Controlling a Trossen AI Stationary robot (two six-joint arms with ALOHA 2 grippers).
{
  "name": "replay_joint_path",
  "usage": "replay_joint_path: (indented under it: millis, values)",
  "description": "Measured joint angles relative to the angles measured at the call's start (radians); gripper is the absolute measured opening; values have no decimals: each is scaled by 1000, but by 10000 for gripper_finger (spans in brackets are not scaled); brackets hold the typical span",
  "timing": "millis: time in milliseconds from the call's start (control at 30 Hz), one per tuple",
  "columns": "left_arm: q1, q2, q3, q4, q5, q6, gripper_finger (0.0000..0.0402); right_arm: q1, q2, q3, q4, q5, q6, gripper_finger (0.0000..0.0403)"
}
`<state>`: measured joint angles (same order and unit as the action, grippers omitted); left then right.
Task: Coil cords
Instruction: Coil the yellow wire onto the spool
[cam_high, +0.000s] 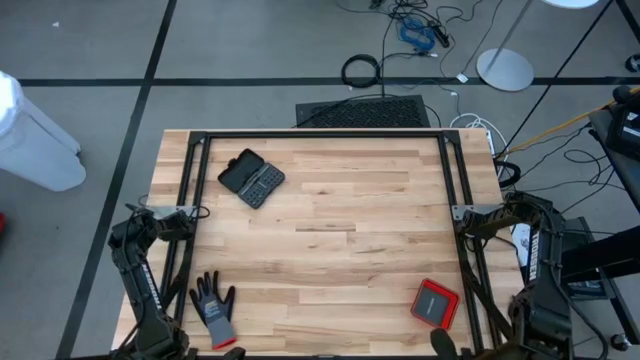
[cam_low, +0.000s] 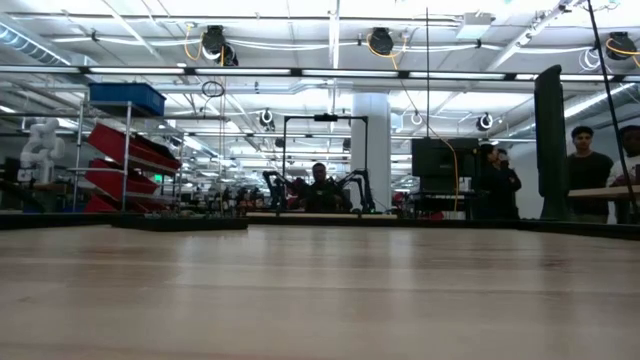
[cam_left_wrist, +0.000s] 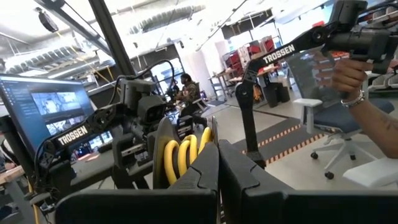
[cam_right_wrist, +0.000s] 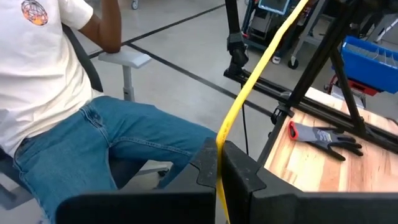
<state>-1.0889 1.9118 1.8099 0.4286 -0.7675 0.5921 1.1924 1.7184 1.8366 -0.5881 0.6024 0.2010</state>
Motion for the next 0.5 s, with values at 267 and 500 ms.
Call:
replay_joint_path:
  millis: [267,500]
  values:
    - [14,0,0,9,102,20,0,-56,18,0,-43,-72,58,0]
    - [42,0,0,-16,152,70,0,-158,47,0,48,-261,-36,0]
